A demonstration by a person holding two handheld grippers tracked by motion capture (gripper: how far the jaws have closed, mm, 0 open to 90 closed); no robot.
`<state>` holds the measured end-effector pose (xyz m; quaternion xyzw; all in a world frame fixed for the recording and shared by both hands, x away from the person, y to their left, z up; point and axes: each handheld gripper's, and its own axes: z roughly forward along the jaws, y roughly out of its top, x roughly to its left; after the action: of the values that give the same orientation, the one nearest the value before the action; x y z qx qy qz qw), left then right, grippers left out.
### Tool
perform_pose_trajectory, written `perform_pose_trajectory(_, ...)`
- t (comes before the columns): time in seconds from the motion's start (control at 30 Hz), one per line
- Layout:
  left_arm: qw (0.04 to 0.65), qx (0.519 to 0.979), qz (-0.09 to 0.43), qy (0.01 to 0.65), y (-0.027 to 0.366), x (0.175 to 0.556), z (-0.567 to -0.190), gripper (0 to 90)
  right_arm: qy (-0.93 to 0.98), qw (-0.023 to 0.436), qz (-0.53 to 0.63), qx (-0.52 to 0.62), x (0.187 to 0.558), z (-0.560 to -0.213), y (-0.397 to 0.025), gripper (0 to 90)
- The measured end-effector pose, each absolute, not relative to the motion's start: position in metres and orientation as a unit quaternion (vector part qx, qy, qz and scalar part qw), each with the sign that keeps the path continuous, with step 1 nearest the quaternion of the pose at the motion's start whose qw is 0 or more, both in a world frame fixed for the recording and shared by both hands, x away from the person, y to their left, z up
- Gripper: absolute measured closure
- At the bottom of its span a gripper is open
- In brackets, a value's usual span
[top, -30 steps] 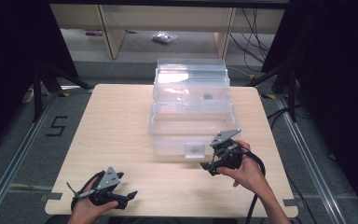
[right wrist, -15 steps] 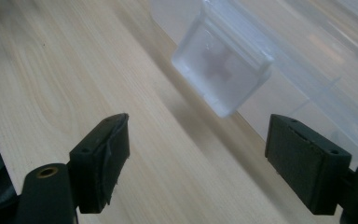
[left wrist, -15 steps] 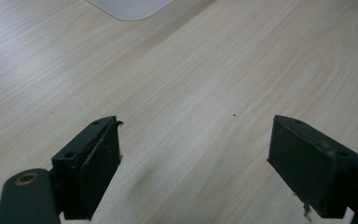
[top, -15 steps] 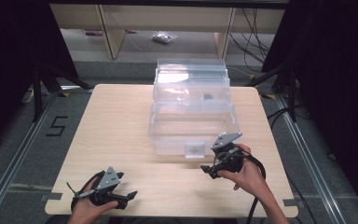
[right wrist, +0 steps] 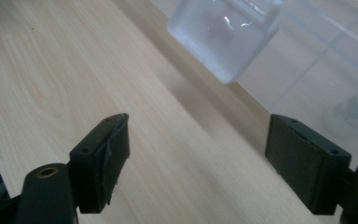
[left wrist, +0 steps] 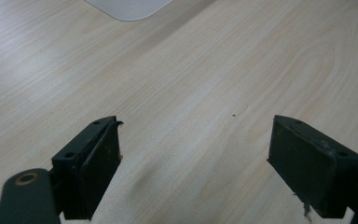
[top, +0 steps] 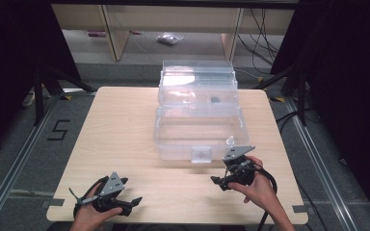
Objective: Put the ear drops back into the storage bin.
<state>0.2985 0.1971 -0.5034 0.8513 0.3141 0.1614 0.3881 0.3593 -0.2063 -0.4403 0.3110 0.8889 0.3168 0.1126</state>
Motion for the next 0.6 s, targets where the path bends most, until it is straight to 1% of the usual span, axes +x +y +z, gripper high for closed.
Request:
perform_pose_trajectory(0.07,0.383,0.856,0.155,0.311,0.198,0.299,-0.502,16.2,0.889,0.113,0.319,0.310,0.359,-0.444,-0.207,22.8)
perform_pose_trajectory(0.27,0.388,0.852,0.160,0.313,0.197,0.298,-0.503,16.2,0.894,0.105,0.316,0.301,0.357,-0.448,-0.207,22.4)
perform_pose_trajectory(0.3,0.389,0.851,0.161,0.313,0.197,0.298,-0.503,16.2,0.893,0.112,0.316,0.301,0.356,-0.448,-0.207,22.5)
perform_pose_trajectory(0.43,0.390,0.851,0.162,0.313,0.197,0.298,-0.503,16.2,0.891,0.100,0.321,0.305,0.352,-0.450,-0.209,22.1)
perform_pose_trajectory(0.6,0.392,0.850,0.159,0.314,0.197,0.298,-0.503,16.2,0.888,0.101,0.327,0.308,0.349,-0.456,-0.211,21.7)
